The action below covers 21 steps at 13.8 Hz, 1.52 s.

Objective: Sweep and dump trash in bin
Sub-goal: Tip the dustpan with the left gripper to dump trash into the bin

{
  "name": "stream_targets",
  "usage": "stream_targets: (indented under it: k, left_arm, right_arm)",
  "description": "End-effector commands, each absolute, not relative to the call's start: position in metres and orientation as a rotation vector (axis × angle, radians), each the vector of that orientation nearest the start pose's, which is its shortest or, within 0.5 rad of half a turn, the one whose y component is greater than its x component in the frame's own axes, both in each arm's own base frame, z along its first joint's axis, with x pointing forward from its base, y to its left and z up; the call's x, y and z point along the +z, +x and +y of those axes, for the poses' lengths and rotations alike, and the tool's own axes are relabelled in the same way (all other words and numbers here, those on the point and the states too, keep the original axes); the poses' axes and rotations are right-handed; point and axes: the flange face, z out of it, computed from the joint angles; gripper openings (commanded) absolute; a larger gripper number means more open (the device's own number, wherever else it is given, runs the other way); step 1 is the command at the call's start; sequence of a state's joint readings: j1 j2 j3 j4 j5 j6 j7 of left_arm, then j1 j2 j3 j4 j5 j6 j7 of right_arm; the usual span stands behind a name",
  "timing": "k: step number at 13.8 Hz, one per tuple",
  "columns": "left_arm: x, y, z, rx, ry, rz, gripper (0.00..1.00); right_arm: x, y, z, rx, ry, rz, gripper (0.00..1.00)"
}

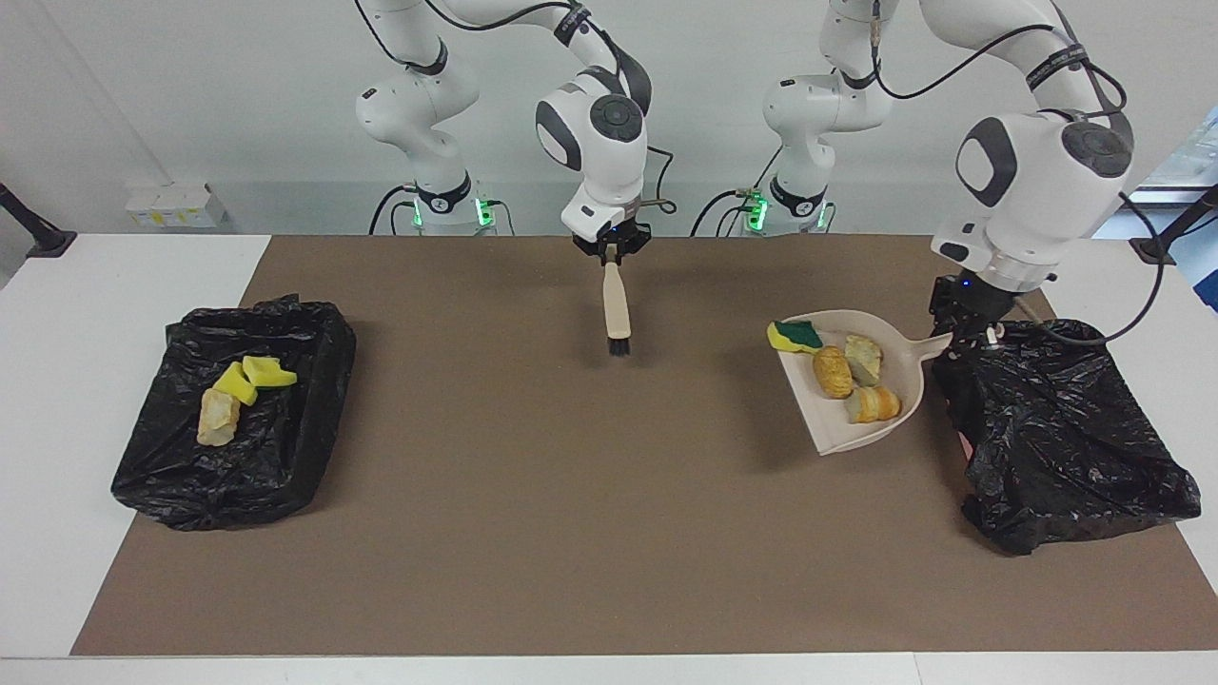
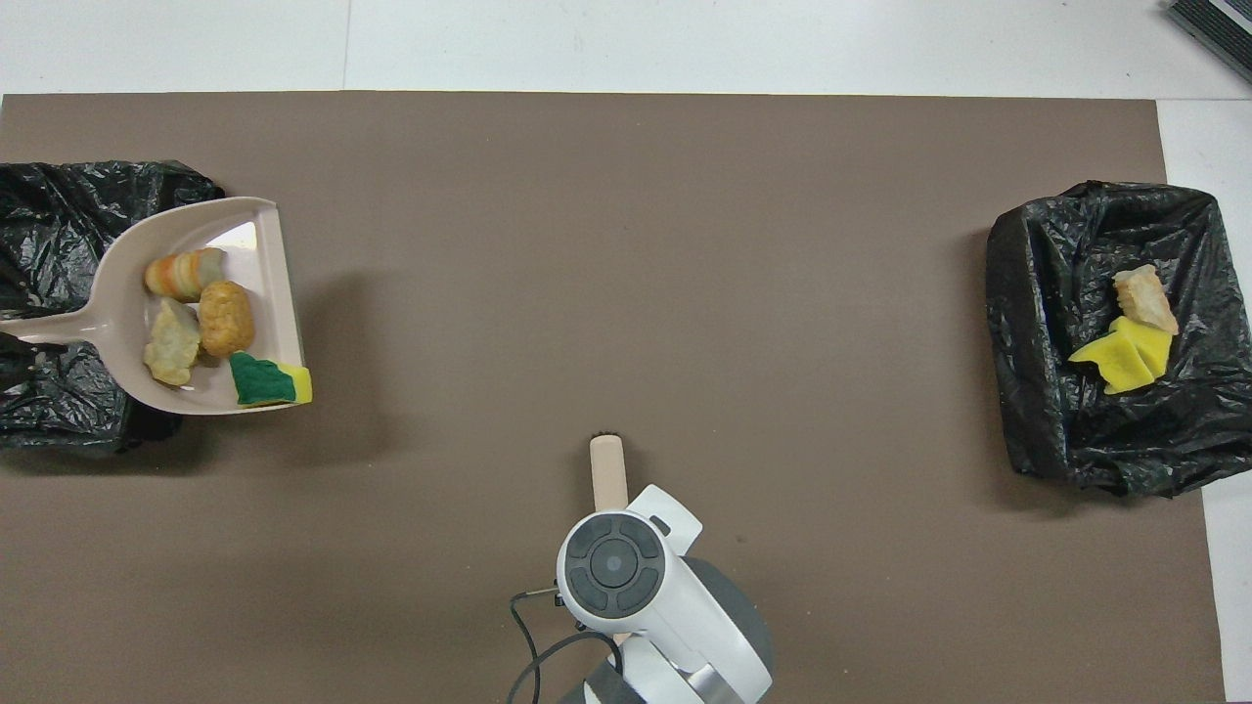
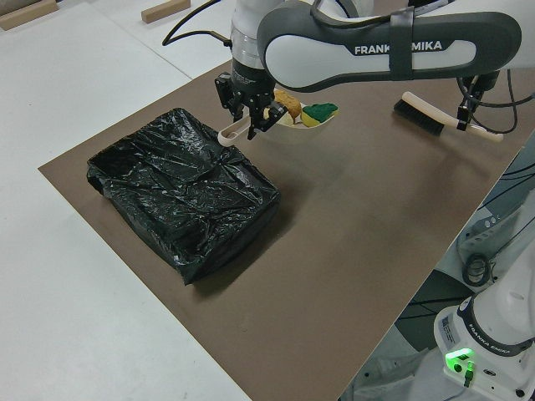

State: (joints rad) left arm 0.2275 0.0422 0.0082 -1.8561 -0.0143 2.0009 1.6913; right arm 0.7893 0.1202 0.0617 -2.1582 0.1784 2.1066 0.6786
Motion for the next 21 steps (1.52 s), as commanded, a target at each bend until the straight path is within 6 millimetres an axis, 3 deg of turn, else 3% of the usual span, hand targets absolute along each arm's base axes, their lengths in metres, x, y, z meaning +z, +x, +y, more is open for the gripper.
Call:
stream_targets:
  k: [1, 5, 8, 10, 12, 14, 19, 21]
  left_arm:
    - [0.519, 0.583, 0.193, -0.134, -2.287, 2.006, 0.00]
    - [0.533, 0.600, 0.258, -0.057, -2.151, 2.051, 0.00]
    - [0.544, 0.615, 0.284, 0.131, -2.017, 2.023, 0.00]
    - [0.549, 0.621, 0.281, 0.327, -1.865, 2.015, 0.00]
    - [0.551, 0.634, 0.259, 0.414, -1.724, 2.022, 0.00]
    - [0.546, 0.635, 0.251, 0.495, -1.658, 2.035, 0.00]
    - [0.561, 0.634, 0.235, 0.697, -1.547, 2.014, 0.00]
    - [0.570, 0.632, 0.235, 0.744, -1.509, 1.990, 0.00]
  right_arm:
    - [0.339, 0.352, 0.415, 0.371, -3.119, -0.063, 0.99]
    - [0.376, 0.365, 0.413, 0.385, -3.125, -0.064, 1.00]
    - [0.424, 0.392, 0.383, 0.370, -3.141, -0.076, 1.00]
    - [0.466, 0.409, 0.350, 0.350, -3.181, -0.155, 1.00]
    - [0.497, 0.430, 0.316, 0.368, -3.189, -0.241, 1.00]
    - [0.531, 0.457, 0.276, 0.332, -3.172, -0.282, 1.00]
    - [0.579, 0.501, 0.176, 0.189, -3.187, -0.313, 1.00]
    - [0.585, 0.514, 0.136, 0.177, -3.174, -0.324, 1.00]
